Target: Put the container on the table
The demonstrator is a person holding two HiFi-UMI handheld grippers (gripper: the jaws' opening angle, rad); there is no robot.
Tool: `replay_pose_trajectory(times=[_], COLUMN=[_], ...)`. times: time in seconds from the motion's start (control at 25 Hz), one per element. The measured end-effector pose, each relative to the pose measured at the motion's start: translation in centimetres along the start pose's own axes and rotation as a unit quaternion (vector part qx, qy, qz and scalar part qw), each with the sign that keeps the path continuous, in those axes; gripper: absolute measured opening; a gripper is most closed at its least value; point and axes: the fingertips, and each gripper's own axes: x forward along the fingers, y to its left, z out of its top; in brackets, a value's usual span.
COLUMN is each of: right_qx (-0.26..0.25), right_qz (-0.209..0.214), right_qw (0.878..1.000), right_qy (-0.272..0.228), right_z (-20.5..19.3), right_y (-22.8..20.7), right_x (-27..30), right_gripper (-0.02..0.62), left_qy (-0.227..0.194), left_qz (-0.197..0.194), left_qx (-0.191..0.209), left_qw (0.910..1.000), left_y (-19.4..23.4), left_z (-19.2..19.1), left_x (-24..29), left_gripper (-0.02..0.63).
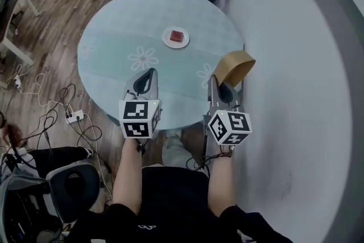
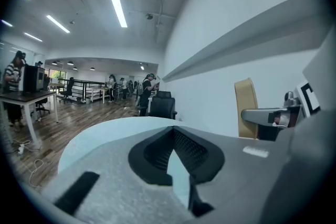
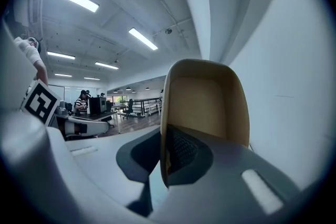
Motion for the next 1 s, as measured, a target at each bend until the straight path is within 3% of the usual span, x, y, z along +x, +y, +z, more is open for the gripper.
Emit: replay_pose_trajectory(times=[0.16, 0.32, 0.6, 0.76, 0.92, 1.0], right_qx=[0.014, 0.033, 0.05, 0.051, 0.032, 0.022], right_qz=[-0.006, -0.008, 0.019, 0.024, 0.033, 0.022], right_qw=[1.0, 0.999, 0.992, 0.975, 0.942, 0.931], right_qy=[0.016, 0.032, 0.116, 0.216, 0.334, 0.364], right_z=[-0.2, -1.1, -5.7, -10.7, -16.1, -18.2], right_y=[-6.0, -10.5, -11.3, -10.3, -8.7, -8.4], right_x=[5.2, 8.7, 14.7, 17.6, 19.4, 20.2], right_gripper=[0.012, 0.012, 0.014, 0.013, 0.014, 0.014], left_qy=[0.018, 0.035, 0.086, 0.11, 0.12, 0.125], left_qz=[0.017, 0.004, 0.028, 0.028, 0.032, 0.034], left_qx=[-0.013, -0.007, -0.005, 0.0, -0.002, -0.002], left_qw=[0.9996, 0.9994, 0.9958, 0.9935, 0.9923, 0.9915], left_y=[-0.1, -2.5, 0.2, 1.8, 3.8, 4.7], left_z=[0.0, -0.5, -2.0, -2.9, -2.9, -3.2], left_x=[7.0, 11.7, 15.9, 17.3, 18.1, 18.4], left_gripper=[0.002, 0.002, 0.003, 0.003, 0.002, 0.003])
